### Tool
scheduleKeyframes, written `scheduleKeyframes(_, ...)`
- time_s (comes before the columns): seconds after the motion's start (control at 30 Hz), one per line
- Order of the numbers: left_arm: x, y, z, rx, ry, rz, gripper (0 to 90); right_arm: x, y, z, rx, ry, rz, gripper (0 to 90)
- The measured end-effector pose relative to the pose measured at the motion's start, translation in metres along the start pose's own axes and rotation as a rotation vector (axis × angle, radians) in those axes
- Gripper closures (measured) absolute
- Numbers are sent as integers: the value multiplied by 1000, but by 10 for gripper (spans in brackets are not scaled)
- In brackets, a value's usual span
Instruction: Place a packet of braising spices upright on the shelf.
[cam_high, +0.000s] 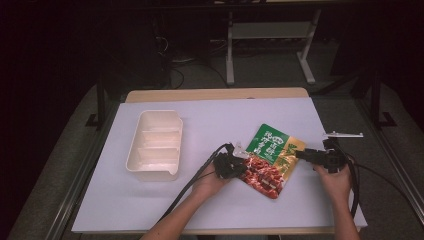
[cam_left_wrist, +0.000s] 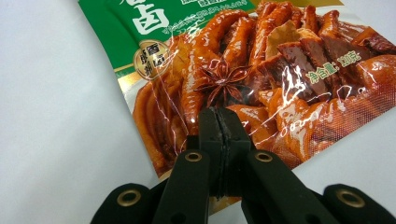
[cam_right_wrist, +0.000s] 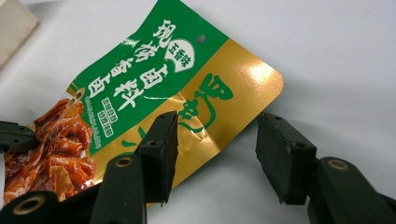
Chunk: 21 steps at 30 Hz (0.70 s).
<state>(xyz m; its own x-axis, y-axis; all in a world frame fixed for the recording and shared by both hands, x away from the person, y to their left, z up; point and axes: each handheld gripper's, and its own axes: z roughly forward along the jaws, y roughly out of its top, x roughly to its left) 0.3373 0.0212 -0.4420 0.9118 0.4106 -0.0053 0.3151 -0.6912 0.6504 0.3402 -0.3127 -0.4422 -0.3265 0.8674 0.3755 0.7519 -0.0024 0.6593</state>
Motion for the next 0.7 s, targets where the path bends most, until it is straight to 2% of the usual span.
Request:
scheduleKeyframes(0.13,1,-2,0,-15,-6,-27,891,-1,0,-1,-6,-4,7,466)
scheduleKeyframes(0.2,0,-3,0,-19,-1,-24,891,-1,1,-1,-3,-15,10,462)
scheduleKeyframes(0.27,0,-2,0,-19,4,-18,890,-1,1,1,-2,-8,16,462)
scheduleKeyframes(0.37,0,-3,0,-20,4,-18,890,1,1,4,13,20,2,466)
scheduleKeyframes(0.5,-1,-2,0,-17,4,-16,890,3,1,7,21,24,-5,477)
scheduleKeyframes(0.53,0,-2,0,-19,0,-20,890,4,2,7,8,43,-2,508)
scheduleKeyframes(0.6,0,-2,0,-18,0,-21,890,5,2,5,-5,85,-1,514)
scheduleKeyframes(0.63,0,-2,0,-18,2,-21,890,7,2,5,-2,90,-2,514)
scheduleKeyframes(0.7,-1,-2,0,-14,7,-18,891,10,3,4,7,34,-27,511)
